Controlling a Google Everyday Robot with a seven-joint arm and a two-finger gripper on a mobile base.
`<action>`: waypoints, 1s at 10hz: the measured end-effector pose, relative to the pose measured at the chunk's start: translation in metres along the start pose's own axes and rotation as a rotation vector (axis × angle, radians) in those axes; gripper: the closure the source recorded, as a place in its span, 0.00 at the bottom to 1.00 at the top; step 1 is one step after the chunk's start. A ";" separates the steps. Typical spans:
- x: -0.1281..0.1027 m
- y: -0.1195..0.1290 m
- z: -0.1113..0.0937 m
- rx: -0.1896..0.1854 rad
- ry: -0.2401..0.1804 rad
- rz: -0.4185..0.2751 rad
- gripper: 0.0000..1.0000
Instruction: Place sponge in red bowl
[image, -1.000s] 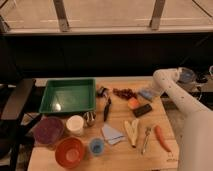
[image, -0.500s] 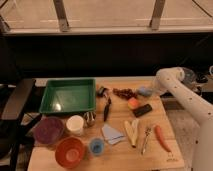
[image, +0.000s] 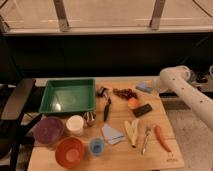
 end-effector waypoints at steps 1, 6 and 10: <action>-0.017 -0.009 -0.008 0.026 -0.010 -0.031 1.00; -0.117 -0.035 -0.047 0.128 -0.107 -0.144 1.00; -0.173 -0.025 -0.077 0.155 -0.183 -0.196 1.00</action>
